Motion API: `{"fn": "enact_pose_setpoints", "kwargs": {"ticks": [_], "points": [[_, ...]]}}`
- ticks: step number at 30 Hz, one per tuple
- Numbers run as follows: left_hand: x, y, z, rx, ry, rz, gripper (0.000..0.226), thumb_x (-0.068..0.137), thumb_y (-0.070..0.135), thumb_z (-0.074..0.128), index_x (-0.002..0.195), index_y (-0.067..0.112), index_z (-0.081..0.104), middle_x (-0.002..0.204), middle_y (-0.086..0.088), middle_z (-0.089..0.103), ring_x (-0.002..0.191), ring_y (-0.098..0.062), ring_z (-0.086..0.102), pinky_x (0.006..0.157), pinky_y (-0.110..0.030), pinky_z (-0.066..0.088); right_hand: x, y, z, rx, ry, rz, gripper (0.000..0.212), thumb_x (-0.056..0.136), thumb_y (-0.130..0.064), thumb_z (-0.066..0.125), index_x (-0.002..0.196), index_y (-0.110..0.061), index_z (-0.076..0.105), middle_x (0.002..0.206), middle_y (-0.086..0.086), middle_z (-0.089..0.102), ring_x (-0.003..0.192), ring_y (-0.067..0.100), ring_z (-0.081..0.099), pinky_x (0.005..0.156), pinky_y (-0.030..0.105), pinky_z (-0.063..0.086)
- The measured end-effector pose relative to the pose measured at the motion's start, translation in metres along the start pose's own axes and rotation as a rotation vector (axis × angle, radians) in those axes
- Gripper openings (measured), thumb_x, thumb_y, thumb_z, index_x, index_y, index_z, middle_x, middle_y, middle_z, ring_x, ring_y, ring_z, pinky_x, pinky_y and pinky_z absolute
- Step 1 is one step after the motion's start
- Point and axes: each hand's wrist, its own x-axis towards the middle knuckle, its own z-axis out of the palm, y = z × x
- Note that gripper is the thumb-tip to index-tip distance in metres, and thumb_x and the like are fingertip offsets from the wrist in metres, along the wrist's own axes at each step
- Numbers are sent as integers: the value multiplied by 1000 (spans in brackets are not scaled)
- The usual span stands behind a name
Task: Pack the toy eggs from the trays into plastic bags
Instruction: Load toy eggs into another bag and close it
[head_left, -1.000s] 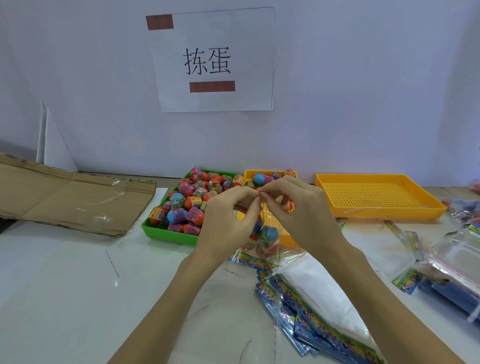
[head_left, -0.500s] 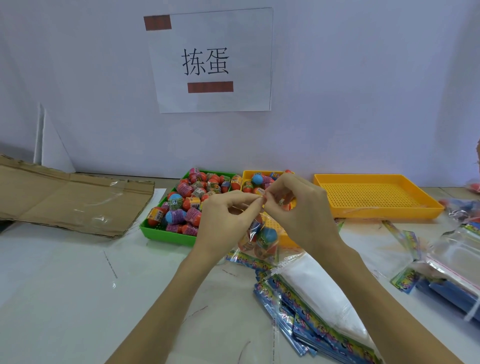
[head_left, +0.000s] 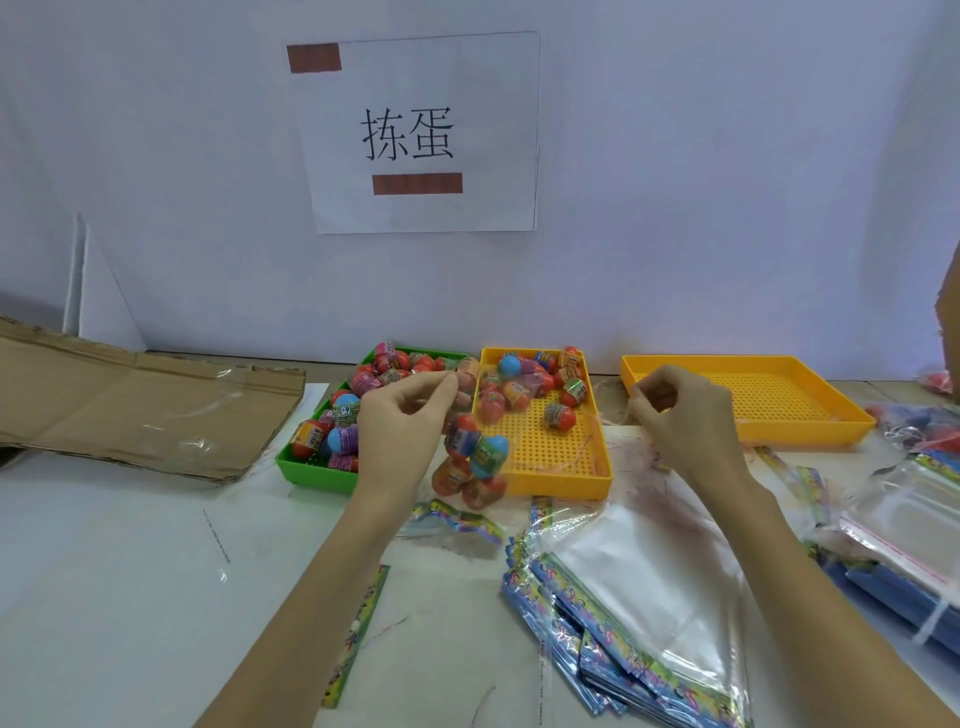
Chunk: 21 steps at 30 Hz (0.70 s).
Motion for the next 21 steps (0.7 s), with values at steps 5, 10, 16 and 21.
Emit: {"fn": "enact_pose_setpoints", "kwargs": {"ticks": [5, 10, 16, 21], "points": [[1, -2, 1, 35, 10, -27, 13, 98, 15, 70, 103, 19, 81, 86, 4, 80, 87, -13, 75, 86, -37, 63, -1, 5, -2, -50, -50, -37, 22, 88, -26, 82, 72, -14, 72, 68, -4, 67, 68, 16, 62, 62, 25, 42], [-1, -2, 1, 43, -36, -18, 16, 99, 13, 69, 97, 23, 81, 84, 2, 80, 84, -17, 76, 87, -47, 63, 1, -1, -4, -32, -70, -95, 4, 90, -16, 80, 91, -13, 82, 87, 2, 72, 74, 17, 63, 71, 26, 40], [0, -3, 4, 46, -54, -3, 18, 99, 14, 69, 94, 28, 80, 83, 3, 79, 81, -15, 76, 82, -38, 64, 1, -3, -7, -70, -13, -23, 20, 91, -32, 78, 78, -17, 74, 69, -7, 69, 69, 13, 65, 62, 24, 40], [0, -2, 5, 7, -63, -14, 15, 99, 13, 68, 99, 21, 82, 86, 1, 80, 84, -17, 76, 78, -33, 63, 0, -15, -5, -32, 14, -158, 18, 100, -5, 62, 111, -6, 77, 101, 7, 77, 96, 27, 69, 81, 30, 46]]}}
